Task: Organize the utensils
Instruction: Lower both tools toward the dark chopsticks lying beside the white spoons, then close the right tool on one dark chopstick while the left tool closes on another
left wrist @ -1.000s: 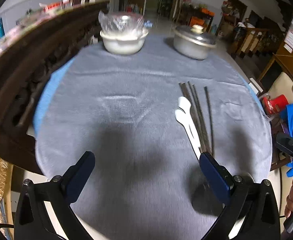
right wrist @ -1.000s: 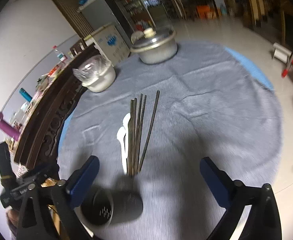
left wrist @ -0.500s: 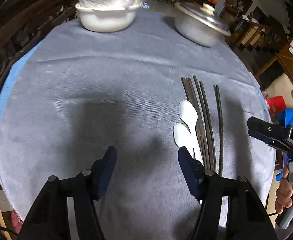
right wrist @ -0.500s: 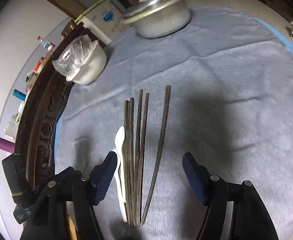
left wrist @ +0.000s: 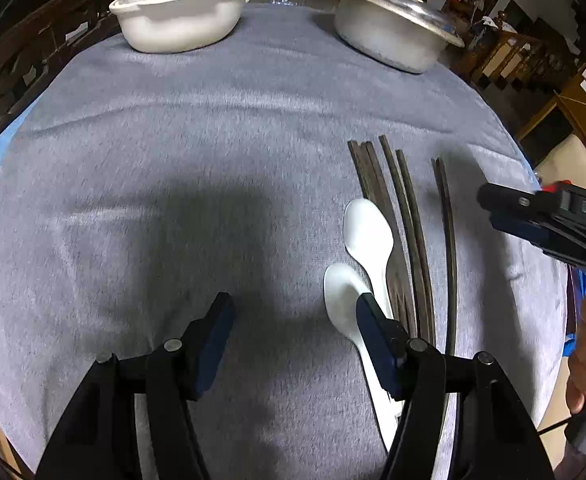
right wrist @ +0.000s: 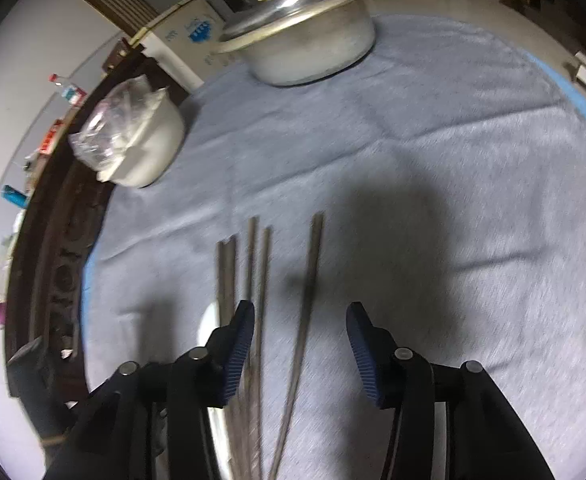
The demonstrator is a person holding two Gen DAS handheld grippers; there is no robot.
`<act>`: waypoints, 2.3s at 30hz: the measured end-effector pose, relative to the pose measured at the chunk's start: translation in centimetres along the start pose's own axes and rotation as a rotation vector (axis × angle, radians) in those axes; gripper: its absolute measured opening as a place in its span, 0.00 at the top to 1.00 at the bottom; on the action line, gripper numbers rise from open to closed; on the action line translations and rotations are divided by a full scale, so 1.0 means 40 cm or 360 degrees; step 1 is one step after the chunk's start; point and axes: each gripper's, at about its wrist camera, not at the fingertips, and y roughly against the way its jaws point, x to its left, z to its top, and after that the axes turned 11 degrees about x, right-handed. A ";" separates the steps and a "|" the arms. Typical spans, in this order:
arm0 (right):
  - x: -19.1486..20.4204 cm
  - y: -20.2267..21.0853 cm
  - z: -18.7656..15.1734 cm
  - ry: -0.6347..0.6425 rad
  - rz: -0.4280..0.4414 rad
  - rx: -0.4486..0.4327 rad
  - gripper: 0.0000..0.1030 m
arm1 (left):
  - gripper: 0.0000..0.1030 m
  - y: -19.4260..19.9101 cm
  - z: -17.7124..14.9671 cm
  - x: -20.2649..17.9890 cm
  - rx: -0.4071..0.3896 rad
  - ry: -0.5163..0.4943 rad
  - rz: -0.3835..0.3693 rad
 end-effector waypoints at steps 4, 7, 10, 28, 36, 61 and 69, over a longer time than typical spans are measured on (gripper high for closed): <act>0.022 -0.038 0.040 0.0016 -0.0126 0.0031 0.63 | 0.50 0.000 0.009 -0.009 -0.0022 -0.0030 -0.0009; 0.045 -0.073 0.065 0.0025 -0.0236 0.0065 0.70 | 0.54 0.001 0.015 -0.018 -0.0032 -0.0062 0.0011; 0.071 -0.085 0.071 0.0088 -0.0344 0.0050 0.86 | 0.65 -0.002 0.026 -0.020 -0.0021 -0.0063 -0.0027; -0.017 -0.034 -0.005 0.0120 -0.0211 0.0077 0.92 | 0.73 0.007 0.121 -0.007 0.0042 0.0014 -0.0163; -0.038 -0.028 -0.013 0.0104 -0.0109 0.0078 0.91 | 0.57 -0.032 0.222 -0.057 0.0092 -0.0002 -0.0061; -0.028 -0.033 -0.016 0.0093 -0.0096 0.0058 0.91 | 0.45 -0.094 0.214 0.022 0.0057 -0.0143 0.0183; -0.023 -0.026 -0.028 0.0091 -0.0073 0.0043 0.93 | 0.96 -0.081 0.235 0.076 0.0107 -0.0019 -0.0137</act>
